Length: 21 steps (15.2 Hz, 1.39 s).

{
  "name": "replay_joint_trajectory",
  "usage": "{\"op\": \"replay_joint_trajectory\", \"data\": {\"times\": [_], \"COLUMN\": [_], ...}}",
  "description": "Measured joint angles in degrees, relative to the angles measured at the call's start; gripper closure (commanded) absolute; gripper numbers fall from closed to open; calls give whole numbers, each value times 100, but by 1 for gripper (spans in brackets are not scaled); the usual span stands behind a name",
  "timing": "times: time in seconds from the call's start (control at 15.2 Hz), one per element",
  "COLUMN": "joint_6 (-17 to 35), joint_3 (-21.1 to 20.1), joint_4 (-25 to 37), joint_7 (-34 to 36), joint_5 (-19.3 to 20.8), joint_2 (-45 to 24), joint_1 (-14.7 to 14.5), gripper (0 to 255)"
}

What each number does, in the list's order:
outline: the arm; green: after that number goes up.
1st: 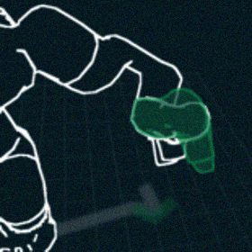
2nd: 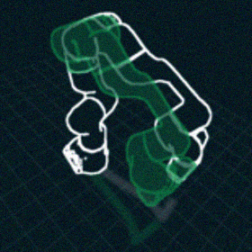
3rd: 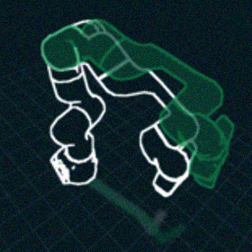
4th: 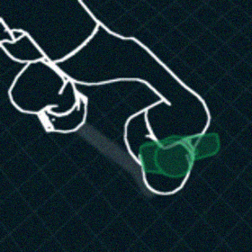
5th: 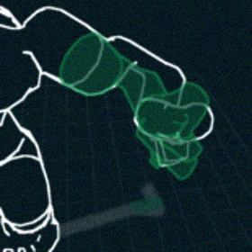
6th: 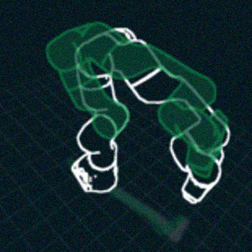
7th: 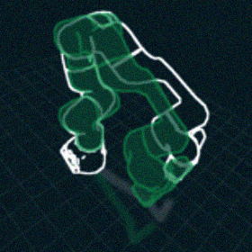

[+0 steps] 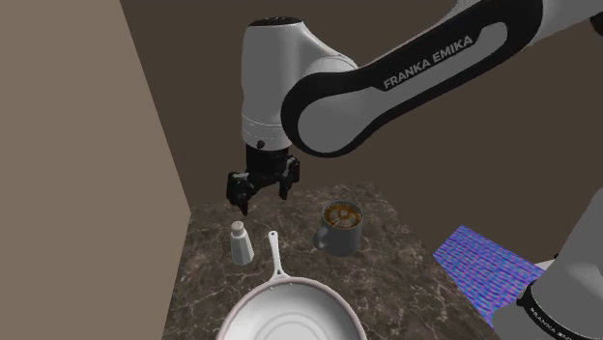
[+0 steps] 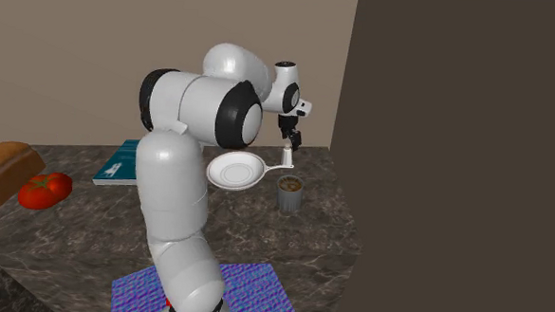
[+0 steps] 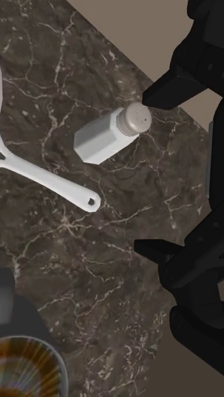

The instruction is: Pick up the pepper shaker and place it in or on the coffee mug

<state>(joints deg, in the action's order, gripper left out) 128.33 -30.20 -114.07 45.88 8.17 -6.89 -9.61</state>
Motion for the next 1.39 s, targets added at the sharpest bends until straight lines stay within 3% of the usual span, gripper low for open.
{"op": "replay_joint_trajectory", "data": {"times": [0.4,1.19,1.25,1.39], "joint_6": [42,388,388,388], "joint_3": [22,129,129,129], "joint_4": [872,831,831,831], "joint_7": [660,826,826,826], "joint_5": [653,900,900,900], "joint_2": [-1050,-1401,-1401,-1401], "joint_1": [-438,-536,-536,-536], "gripper": [0,0,255,255]}}
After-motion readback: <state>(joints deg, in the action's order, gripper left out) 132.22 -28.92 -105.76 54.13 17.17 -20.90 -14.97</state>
